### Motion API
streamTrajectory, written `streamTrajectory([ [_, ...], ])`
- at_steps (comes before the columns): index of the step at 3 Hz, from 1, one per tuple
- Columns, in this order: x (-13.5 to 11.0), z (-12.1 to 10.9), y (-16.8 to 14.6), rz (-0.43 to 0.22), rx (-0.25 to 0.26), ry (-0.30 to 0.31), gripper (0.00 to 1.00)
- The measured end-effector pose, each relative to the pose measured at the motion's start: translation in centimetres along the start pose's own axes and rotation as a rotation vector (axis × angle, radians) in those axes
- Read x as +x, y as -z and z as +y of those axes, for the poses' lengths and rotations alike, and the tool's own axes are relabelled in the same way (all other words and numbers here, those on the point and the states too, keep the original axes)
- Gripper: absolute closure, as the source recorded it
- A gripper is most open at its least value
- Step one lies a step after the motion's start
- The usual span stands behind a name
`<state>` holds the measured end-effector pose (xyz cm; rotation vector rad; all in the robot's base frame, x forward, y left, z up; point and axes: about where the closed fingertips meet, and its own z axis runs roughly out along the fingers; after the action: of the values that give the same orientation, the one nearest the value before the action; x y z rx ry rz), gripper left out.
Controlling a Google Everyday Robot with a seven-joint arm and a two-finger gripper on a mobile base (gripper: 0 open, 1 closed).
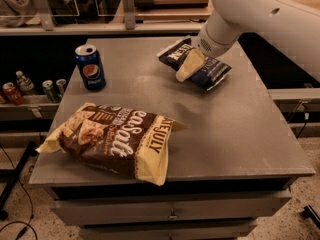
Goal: Move blue chip bag near pepsi can
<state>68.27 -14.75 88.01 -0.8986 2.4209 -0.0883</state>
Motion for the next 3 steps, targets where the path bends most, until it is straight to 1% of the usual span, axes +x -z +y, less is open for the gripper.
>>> streamTrajectory([
  [1, 0.37, -0.44, -1.46, 0.009, 0.007, -0.017, 0.18],
  [2, 0.65, -0.8, -2.24, 0.011, 0.006, -0.027, 0.41],
  [3, 0.86, -1.27, -2.21, 0.006, 0.012, -0.037, 0.63],
])
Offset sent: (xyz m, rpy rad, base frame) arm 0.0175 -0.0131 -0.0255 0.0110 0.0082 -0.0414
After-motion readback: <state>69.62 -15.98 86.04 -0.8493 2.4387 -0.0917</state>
